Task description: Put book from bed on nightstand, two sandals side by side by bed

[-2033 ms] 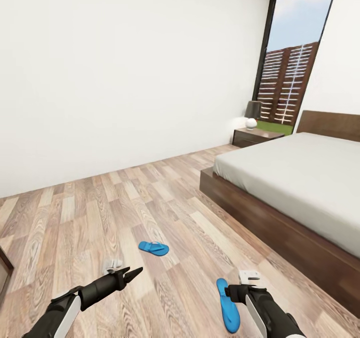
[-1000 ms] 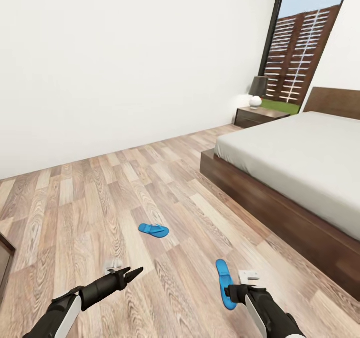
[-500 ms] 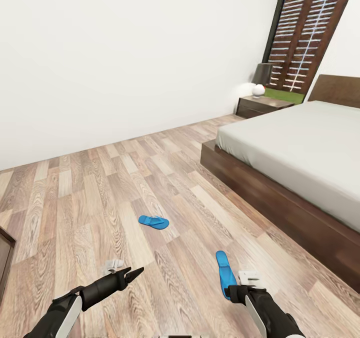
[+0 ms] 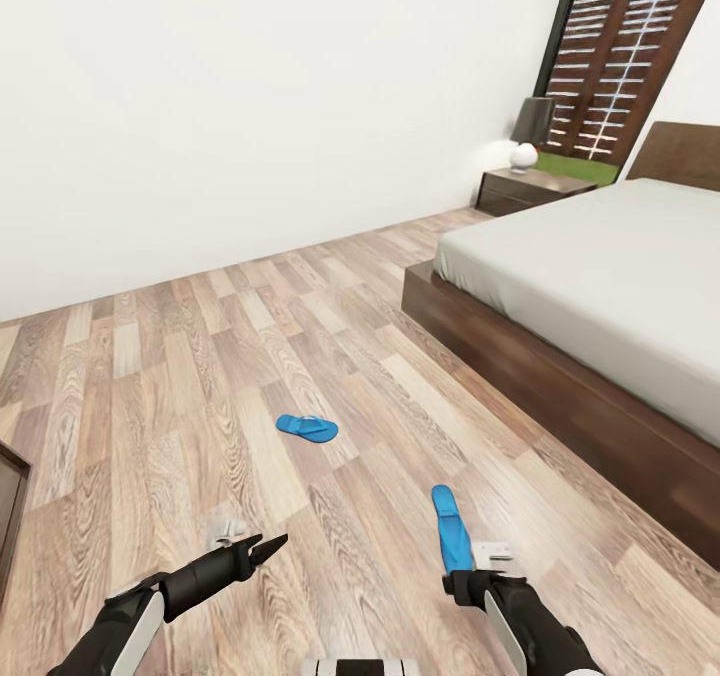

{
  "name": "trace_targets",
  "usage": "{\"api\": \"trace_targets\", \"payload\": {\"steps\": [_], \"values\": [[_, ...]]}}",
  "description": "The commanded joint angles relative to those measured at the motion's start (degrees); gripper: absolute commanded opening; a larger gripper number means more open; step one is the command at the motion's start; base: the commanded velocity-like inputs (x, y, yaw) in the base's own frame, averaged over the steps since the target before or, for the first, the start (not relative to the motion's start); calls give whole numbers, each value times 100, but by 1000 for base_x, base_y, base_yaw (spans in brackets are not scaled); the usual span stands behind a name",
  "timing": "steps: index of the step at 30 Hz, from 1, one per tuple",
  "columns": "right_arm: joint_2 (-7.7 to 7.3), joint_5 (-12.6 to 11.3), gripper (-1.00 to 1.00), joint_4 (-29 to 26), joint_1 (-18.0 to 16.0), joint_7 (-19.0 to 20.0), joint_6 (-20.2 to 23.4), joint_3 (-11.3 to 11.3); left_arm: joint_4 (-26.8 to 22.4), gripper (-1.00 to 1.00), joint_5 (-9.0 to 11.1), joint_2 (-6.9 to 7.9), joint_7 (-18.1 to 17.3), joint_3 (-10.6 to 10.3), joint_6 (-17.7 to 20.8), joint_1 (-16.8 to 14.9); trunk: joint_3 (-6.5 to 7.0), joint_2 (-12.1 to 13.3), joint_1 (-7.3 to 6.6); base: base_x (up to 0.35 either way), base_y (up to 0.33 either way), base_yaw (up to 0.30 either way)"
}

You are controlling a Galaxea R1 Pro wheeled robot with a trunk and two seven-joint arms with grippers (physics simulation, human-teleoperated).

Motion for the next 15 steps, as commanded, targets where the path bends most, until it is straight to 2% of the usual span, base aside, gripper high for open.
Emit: {"api": "trace_targets", "payload": {"steps": [1,10,15], "values": [[3,-2,100,-10,-1,-7,31,-6,0,100,44,0,-14,3,56,-2,-27,-3,1,0,0,0],[3,-2,100,-10,-1,-7,31,-6,0,100,46,1,-14,3,56,-2,-227,-15,24,0,0,0],[3,-2,100,-10,-1,-7,31,-6,0,100,56,8,-31,13,56,-2,-227,-15,24,0,0,0]]}}
